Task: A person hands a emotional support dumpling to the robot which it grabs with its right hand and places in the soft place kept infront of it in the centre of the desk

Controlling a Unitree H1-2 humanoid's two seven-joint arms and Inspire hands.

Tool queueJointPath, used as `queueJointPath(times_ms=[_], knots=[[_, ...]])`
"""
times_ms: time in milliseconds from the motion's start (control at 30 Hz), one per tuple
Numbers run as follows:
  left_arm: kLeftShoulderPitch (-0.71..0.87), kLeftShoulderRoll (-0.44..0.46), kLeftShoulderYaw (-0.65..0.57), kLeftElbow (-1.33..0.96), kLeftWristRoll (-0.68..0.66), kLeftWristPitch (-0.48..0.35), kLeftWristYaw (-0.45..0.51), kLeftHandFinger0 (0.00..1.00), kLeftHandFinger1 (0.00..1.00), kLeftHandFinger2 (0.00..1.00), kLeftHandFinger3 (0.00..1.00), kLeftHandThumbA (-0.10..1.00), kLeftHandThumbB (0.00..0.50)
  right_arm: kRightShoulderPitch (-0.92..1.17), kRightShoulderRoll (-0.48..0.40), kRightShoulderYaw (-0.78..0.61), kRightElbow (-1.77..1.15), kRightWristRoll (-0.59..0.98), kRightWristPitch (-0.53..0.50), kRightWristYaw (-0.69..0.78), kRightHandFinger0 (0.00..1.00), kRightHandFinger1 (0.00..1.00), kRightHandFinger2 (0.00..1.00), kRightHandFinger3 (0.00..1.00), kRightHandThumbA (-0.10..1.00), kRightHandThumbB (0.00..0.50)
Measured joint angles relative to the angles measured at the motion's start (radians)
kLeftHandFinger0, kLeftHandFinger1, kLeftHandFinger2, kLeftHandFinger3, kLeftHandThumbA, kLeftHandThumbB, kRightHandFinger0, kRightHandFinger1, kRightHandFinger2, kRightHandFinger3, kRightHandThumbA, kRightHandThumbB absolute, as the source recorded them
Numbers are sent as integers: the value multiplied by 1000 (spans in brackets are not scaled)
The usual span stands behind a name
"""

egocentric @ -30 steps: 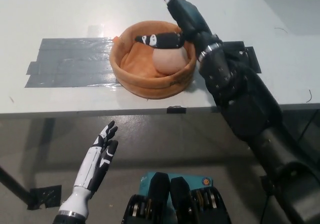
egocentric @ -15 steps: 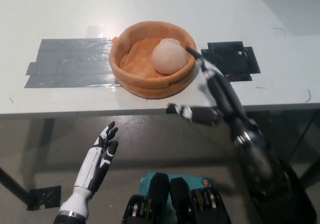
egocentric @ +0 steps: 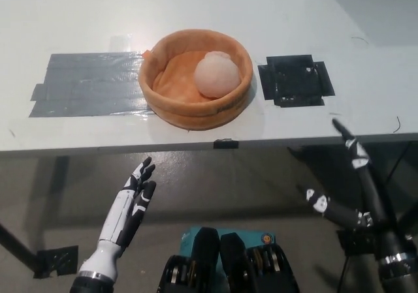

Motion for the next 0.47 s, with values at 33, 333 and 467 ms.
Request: queueJointPath(times_ms=[33,333,467], knots=[[0,0,0,0,1,0,0,1000,1000,1000,1000,1000,10,2,0,2,27,0,-13,-1,1000,1000,1000,1000,736,226],[-1,1,-1,2,8,1,0,1000,1000,1000,1000,1000,0,11,1,28,143,-7,-64,-1,1000,1000,1000,1000,812,229],[-1,1,-1,2,8,1,0,1000,1000,1000,1000,1000,0,11,1,37,156,-7,-71,0,1000,1000,1000,1000,809,225]])
